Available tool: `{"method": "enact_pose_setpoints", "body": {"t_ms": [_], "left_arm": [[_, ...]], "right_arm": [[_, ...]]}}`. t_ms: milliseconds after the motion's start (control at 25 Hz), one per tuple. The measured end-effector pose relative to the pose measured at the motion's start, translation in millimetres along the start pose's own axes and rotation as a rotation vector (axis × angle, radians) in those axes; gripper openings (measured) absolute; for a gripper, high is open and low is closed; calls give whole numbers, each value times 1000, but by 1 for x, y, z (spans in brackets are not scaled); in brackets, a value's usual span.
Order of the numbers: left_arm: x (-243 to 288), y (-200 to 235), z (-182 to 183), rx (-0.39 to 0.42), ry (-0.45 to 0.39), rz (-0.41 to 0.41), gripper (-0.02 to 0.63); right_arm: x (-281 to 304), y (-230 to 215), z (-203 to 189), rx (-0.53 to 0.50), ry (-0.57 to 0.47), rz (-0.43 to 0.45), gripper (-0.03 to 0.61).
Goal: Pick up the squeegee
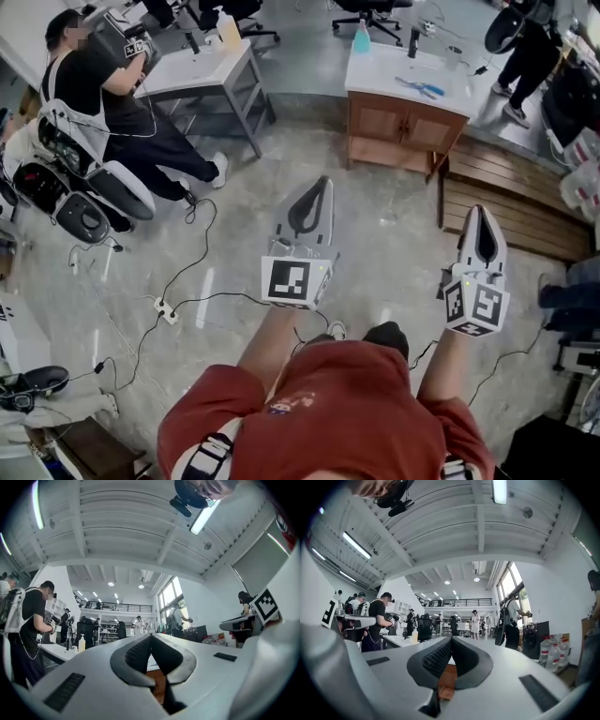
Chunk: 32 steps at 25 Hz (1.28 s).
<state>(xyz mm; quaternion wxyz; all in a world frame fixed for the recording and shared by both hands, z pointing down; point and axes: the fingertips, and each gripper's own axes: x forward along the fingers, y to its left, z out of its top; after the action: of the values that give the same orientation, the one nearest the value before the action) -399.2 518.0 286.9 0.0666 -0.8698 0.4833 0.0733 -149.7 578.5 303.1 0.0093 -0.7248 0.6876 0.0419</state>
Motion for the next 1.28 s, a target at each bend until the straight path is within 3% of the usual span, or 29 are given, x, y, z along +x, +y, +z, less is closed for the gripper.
{"method": "enact_pose_setpoints", "body": {"t_ms": [600,960,1280], "left_arm": [[49,18,-30,0,37,27,18],[173,-19,-49,32,73,-3,18],[272,-53,-70,43,96,-7,18]], "right_arm": [[65,-11,-29,7,34,28,8],[155,-107,-41,78,27,-11,8],[223,-179,-51,49,31,-18,8]]}}
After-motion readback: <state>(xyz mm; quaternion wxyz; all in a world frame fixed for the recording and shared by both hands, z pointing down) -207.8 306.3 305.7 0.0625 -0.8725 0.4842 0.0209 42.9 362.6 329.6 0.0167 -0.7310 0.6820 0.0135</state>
